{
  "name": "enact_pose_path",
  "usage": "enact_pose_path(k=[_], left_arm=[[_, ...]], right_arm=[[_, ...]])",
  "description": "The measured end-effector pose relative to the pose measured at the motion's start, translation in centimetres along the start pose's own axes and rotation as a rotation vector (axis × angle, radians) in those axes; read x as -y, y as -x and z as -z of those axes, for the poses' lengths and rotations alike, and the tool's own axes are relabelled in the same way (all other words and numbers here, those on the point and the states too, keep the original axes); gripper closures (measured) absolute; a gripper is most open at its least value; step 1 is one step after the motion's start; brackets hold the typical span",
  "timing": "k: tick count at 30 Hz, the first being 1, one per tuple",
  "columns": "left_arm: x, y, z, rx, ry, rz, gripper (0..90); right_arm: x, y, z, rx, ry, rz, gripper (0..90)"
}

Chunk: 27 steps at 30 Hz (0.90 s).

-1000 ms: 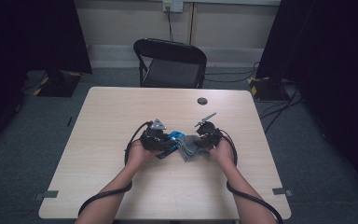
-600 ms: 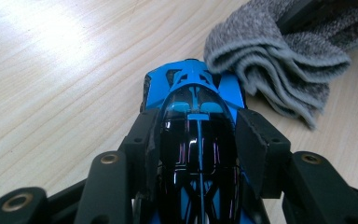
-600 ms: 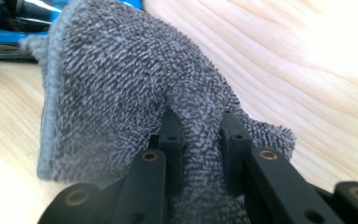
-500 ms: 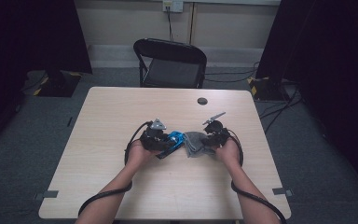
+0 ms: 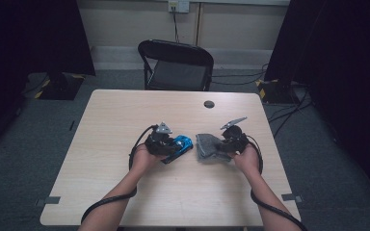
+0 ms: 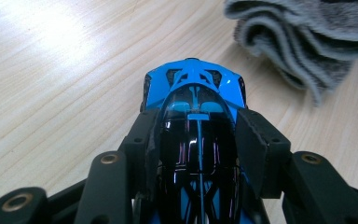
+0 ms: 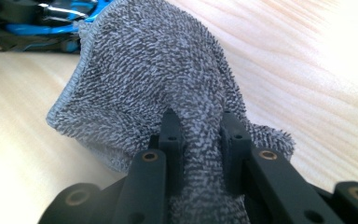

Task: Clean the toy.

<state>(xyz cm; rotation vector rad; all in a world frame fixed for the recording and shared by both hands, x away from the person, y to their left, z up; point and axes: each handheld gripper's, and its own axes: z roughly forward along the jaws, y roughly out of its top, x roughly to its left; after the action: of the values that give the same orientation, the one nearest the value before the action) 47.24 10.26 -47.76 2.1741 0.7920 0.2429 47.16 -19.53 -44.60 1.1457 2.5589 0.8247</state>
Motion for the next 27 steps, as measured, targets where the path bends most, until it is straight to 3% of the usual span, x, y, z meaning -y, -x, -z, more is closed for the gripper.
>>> enact_pose_path(k=[6, 10, 17, 19, 27], left_arm=[[-0.1, 0.0, 0.0, -0.001, -0.008, 0.000, 51.6], [-0.1, 0.1, -0.1, -0.005, -0.007, 0.005, 51.6], [-0.1, 0.1, 0.0, -0.004, -0.009, 0.003, 51.6], [-0.1, 0.1, 0.0, -0.009, -0.006, 0.000, 51.6], [-0.2, 0.0, -0.1, -0.006, -0.004, 0.008, 51.6]], right_arm=[[0.7, -0.8, 0.6, -0.030, 0.004, 0.027, 74.4], [0.7, -2.6, 0.8, -0.082, 0.022, 0.063, 74.4], [0.2, -5.7, 0.5, -0.124, 0.007, 0.157, 74.4], [-0.1, -7.1, 0.1, -0.151, -0.005, 0.194, 74.4], [-1.2, -10.1, -1.8, -0.193, -0.051, 0.281, 74.3]])
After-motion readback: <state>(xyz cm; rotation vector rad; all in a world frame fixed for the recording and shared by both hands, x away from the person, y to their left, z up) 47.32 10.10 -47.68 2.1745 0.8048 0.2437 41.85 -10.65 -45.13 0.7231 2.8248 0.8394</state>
